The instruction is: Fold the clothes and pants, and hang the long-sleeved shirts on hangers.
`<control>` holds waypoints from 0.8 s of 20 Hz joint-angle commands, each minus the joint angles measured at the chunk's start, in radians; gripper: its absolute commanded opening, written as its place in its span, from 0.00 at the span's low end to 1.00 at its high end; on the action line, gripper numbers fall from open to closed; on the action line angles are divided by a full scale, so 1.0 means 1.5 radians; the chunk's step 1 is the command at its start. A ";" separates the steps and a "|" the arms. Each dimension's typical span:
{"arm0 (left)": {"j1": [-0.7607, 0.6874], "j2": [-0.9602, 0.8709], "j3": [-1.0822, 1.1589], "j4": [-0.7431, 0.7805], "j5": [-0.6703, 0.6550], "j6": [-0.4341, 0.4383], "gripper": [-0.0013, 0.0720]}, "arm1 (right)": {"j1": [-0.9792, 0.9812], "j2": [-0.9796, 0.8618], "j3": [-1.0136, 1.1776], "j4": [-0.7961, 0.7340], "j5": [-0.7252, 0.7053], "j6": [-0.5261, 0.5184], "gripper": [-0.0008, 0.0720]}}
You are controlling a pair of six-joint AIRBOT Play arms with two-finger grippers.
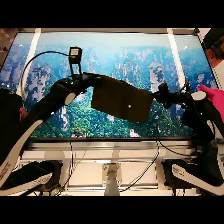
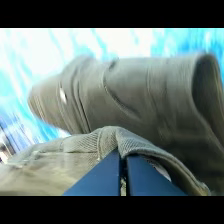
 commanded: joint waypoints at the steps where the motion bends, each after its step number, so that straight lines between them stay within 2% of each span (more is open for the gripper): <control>1: 0.007 -0.101 0.036 -0.002 0.105 0.000 0.03 | 0.006 -0.072 0.040 0.024 -0.081 0.002 0.05; 3: 0.012 -0.155 0.051 -0.006 0.149 -0.001 0.03 | 0.018 -0.088 0.050 0.028 -0.126 0.002 0.05; 6: 0.014 -0.216 0.054 -0.006 0.319 -0.001 0.03 | 0.024 -0.096 0.066 0.029 -0.156 0.002 0.06; 7: 0.014 -0.225 0.056 -0.006 0.358 -0.001 0.03 | 0.024 -0.096 0.072 0.027 -0.168 0.001 0.10; 8: 0.016 -0.227 0.057 -0.006 0.364 0.000 0.03 | 0.024 -0.096 0.080 0.016 -0.172 0.001 0.24; 9: 0.020 -0.227 0.057 -0.006 0.363 0.000 0.04 | 0.023 -0.096 0.090 -0.009 -0.172 0.001 0.43; 10: 0.025 -0.226 0.057 -0.006 0.360 0.000 0.19 | 0.023 -0.095 0.100 -0.040 -0.164 0.000 0.58; 11: 0.030 -0.225 0.057 -0.006 0.355 0.000 0.46 | 0.023 -0.095 0.109 -0.074 -0.153 -0.001 0.63; 12: 0.038 -0.218 0.057 -0.006 0.335 -0.003 0.57 | 0.021 -0.094 0.117 -0.105 -0.139 -0.001 0.63; 14: 0.052 -0.190 0.057 -0.006 0.258 -0.005 0.57 | 0.010 -0.094 0.134 -0.167 -0.084 -0.001 0.63; 16: 0.067 -0.150 0.057 -0.006 0.178 -0.005 0.58 | -0.011 -0.094 0.145 -0.222 -0.006 -0.002 0.79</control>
